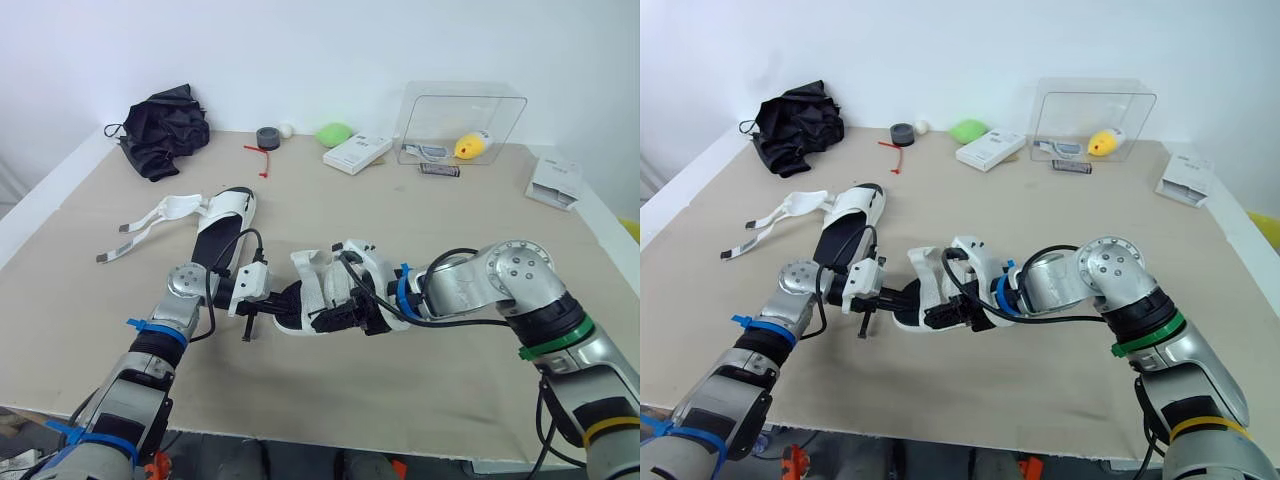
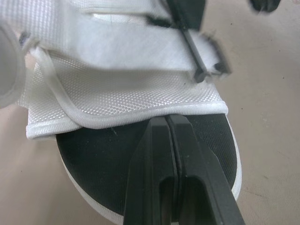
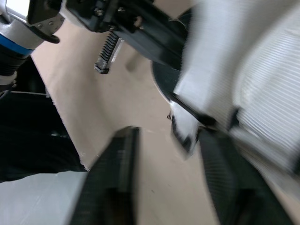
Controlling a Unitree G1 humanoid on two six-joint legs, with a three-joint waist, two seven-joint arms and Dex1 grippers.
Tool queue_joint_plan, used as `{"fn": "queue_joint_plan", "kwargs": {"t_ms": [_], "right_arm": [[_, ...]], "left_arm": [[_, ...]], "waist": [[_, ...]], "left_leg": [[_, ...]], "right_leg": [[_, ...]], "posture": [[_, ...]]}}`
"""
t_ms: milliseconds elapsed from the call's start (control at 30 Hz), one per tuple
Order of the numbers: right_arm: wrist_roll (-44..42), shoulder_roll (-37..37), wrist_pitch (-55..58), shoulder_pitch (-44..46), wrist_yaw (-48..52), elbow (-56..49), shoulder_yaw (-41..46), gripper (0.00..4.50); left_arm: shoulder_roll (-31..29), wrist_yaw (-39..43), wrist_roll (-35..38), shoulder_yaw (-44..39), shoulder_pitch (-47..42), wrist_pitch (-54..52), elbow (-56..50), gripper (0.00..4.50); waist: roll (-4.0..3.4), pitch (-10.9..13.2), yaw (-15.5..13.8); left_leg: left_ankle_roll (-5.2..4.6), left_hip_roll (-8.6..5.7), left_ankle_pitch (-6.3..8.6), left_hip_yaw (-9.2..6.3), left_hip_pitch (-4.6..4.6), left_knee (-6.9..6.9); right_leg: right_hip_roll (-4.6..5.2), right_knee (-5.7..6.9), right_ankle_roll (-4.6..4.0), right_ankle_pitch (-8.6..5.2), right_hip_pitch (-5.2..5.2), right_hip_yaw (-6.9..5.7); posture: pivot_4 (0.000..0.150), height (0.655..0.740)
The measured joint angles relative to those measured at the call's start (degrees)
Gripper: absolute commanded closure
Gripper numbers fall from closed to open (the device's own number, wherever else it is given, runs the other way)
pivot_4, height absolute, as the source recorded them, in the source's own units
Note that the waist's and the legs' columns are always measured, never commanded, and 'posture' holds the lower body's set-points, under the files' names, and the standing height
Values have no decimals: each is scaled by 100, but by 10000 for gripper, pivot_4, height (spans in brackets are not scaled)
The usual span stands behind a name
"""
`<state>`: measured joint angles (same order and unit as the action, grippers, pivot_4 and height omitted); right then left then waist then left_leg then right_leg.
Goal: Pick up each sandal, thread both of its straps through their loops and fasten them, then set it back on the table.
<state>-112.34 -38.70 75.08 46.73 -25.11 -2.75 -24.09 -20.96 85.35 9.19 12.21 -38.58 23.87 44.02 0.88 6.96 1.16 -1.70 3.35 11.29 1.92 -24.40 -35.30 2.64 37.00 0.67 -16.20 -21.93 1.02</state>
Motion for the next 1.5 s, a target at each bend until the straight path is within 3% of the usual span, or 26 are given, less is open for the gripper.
{"fn": "queue_joint_plan", "kwargs": {"t_ms": [100, 133, 900, 1033, 1167, 1400, 1500], "right_arm": [[45, -17, -1, -66, -4, 47, -5, 43593], [46, -31, -2, -83, -3, 50, -5, 44403], [199, -136, -6, -160, 789, -52, 47, 44403], [169, -64, -86, -4, 1876, -503, 715, 44403], [260, -303, -83, -143, 2618, -890, 943, 44403], [371, -260, -272, -205, 2708, -974, 943, 44403], [703, 123, -463, 83, 2241, -398, 927, 44403]], "left_arm": [[29, 33, 20, 0, 1, 2, -38, 45000], [27, 45, 27, 0, 1, 3, -49, 45000], [32, 27, 38, 0, 19, 4, -74, 45000], [61, 28, 44, 1, 12, 4, -80, 45000], [116, 56, 48, 0, -8, 5, -90, 45000], [119, 112, 49, 0, -35, 5, -88, 45000], [122, 74, 48, 0, -41, 3, -60, 45000]], "waist": [[1, 0, -15], [1, 0, -13], [8, 5, -14], [-3, 10, -16], [46, 15, -67], [36, 23, -83], [34, 25, -94]], "left_leg": [[2, 8, -8, 25, -29, -5], [2, 8, -8, 34, -35, -7], [-5, 1, -12, 47, -37, -9], [-5, -4, -12, 43, -50, -14], [-4, -6, -12, 35, -66, -16], [-5, -10, -11, 40, -74, -16], [-6, -6, -13, 37, -71, -19]], "right_leg": [[14, 0, 12, -8, -25, -18], [15, 0, 16, -8, -15, -13], [-25, 0, 85, 6, -14, -5], [-30, 1, 97, 8, -23, -2], [-24, -1, 102, -2, -27, -6], [-24, 0, 105, -1, -36, -5], [-34, 5, 102, 2, -36, -4]], "posture": [[1500, 7400], [1500, 7400], [1500, 7400], [1500, 7400], [1500, 7400], [1500, 7400], [1500, 7400]]}}
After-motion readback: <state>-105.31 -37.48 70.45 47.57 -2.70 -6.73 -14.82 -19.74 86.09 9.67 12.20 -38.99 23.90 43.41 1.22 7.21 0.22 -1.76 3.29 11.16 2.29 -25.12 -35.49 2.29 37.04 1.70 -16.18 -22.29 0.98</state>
